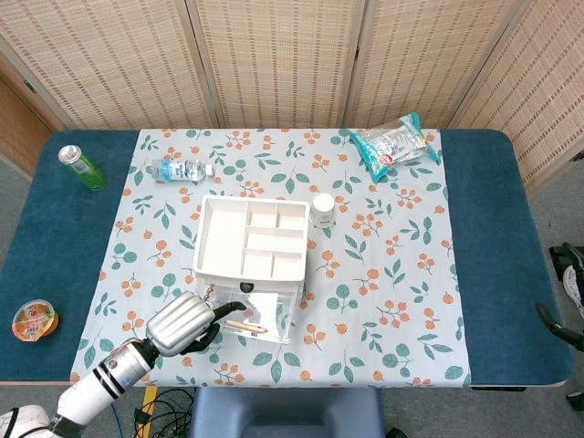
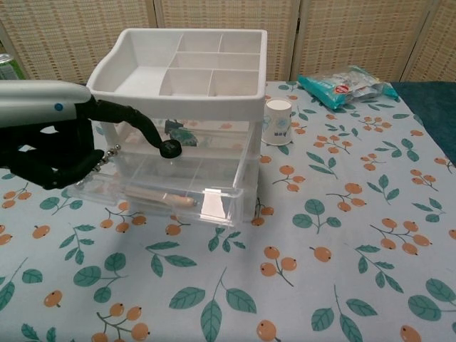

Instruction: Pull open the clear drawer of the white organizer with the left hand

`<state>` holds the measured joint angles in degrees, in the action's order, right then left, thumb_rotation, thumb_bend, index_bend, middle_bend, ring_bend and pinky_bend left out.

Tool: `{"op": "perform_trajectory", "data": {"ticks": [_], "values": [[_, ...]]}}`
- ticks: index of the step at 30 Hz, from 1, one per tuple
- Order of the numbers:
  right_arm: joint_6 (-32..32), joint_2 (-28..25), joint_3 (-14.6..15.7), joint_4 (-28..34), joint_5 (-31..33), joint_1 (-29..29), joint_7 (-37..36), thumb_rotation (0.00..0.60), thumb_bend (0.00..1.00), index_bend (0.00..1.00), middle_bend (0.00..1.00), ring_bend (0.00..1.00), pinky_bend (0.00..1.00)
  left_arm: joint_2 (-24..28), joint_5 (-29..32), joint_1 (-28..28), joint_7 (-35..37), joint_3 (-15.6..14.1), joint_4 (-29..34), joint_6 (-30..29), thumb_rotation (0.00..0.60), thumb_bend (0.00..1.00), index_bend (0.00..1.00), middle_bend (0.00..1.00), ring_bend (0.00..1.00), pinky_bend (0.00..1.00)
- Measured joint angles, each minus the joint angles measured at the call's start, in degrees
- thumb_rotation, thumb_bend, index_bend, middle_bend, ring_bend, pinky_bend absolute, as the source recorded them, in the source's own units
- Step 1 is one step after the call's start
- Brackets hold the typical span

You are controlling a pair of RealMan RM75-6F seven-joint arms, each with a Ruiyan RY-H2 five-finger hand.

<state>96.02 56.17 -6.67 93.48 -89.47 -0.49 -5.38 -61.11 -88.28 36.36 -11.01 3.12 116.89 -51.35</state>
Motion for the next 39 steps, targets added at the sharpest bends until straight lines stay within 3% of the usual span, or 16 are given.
{"op": "perform_trajectory", "data": {"ticks": [4, 15, 26, 39], "values": [[-0.29, 0.10, -0.07, -0.28, -0.02, 0.27, -0.23, 0.600, 0.28, 0.04, 0.18, 0.11, 0.04, 0.96, 3.43, 2.64, -1.56, 1.39, 0.51, 2.85, 0.368, 0.80, 0.16, 1.00, 1.00, 1.00], [-0.83, 0.32, -0.23, -0.99, 0.51, 0.59, -0.94, 0.600, 0.28, 0.04, 0.18, 0.12, 0.04, 1.09, 13.27, 7.10, -7.99, 2.37, 1.05, 7.51, 0.271, 0.82, 0.14, 1.00, 1.00, 1.00], [-0.71, 0.41, -0.24, -1.48, 0.84, 0.45, -1.49, 0.600, 0.28, 0.04, 0.19, 0.12, 0.04, -0.62, 21.76, 10.59, -13.08, 2.15, 1.87, 7.89, 0.286, 0.82, 0.11, 1.00, 1.00, 1.00], [-0.64, 0.58, -0.23, -2.19, 1.34, 0.17, -2.25, 0.600, 0.28, 0.04, 0.19, 0.13, 0.04, -2.66, 27.57, 12.94, -19.15, 0.24, 2.34, 4.62, 0.324, 0.82, 0.09, 1.00, 1.00, 1.00]]}}
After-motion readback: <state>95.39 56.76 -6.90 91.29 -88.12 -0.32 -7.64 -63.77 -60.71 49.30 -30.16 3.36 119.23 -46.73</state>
